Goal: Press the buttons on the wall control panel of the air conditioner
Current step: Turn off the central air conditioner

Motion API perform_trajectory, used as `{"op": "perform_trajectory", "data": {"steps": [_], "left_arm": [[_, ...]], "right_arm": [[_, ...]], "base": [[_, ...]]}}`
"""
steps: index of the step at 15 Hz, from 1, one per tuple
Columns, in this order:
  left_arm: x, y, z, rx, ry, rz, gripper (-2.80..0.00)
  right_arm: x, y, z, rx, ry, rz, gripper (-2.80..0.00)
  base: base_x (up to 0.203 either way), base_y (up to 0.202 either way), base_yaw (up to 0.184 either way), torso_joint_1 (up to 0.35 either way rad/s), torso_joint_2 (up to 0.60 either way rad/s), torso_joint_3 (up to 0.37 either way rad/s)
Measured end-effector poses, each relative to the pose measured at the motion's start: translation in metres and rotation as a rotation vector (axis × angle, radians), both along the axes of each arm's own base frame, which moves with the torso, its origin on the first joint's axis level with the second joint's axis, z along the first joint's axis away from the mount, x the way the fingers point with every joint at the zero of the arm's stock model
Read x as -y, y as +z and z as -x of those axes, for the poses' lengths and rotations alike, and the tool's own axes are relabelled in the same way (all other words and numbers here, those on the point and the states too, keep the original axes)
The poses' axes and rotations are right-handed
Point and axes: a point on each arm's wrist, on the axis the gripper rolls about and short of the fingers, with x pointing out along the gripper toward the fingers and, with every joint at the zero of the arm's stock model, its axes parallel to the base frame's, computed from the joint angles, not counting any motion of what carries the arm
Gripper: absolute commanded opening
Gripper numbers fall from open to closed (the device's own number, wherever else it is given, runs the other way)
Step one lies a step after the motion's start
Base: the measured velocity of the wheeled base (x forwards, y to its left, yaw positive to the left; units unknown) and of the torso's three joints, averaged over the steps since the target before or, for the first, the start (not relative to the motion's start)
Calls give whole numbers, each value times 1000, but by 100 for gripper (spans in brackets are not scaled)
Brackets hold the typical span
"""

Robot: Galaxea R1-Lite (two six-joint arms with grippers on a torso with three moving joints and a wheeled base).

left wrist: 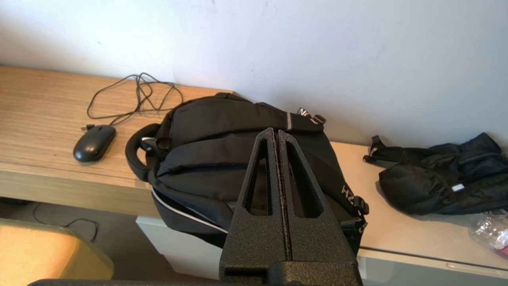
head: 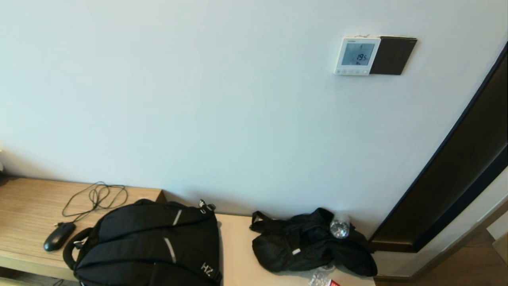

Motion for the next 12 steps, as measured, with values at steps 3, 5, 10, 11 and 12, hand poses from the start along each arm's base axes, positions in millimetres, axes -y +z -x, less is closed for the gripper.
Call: {"op": "perform_trajectory", "data": {"steps": [3, 5, 10, 11, 12], "left_arm": [[0, 0, 0, 0, 1, 0, -280], [0, 0, 0, 0, 0, 0, -280], [0, 0, 0, 0, 1, 0, -280], [0, 0, 0, 0, 0, 0, -280], [0, 0, 0, 0, 1, 0, -280]], "right_arm": [[1, -34, 14, -15, 59, -2, -280], [1, -51, 20, -17, 88, -5, -280], [1, -74, 23, -33, 99, -9, -280], [1, -75, 23, -34, 103, -8, -280], [1, -76, 23, -35, 106, -9, -280]], "base": [[0, 0, 0, 0, 0, 0], [0, 0, 0, 0, 0, 0], [0, 0, 0, 0, 0, 0], [0, 0, 0, 0, 0, 0], [0, 0, 0, 0, 0, 0]]}}
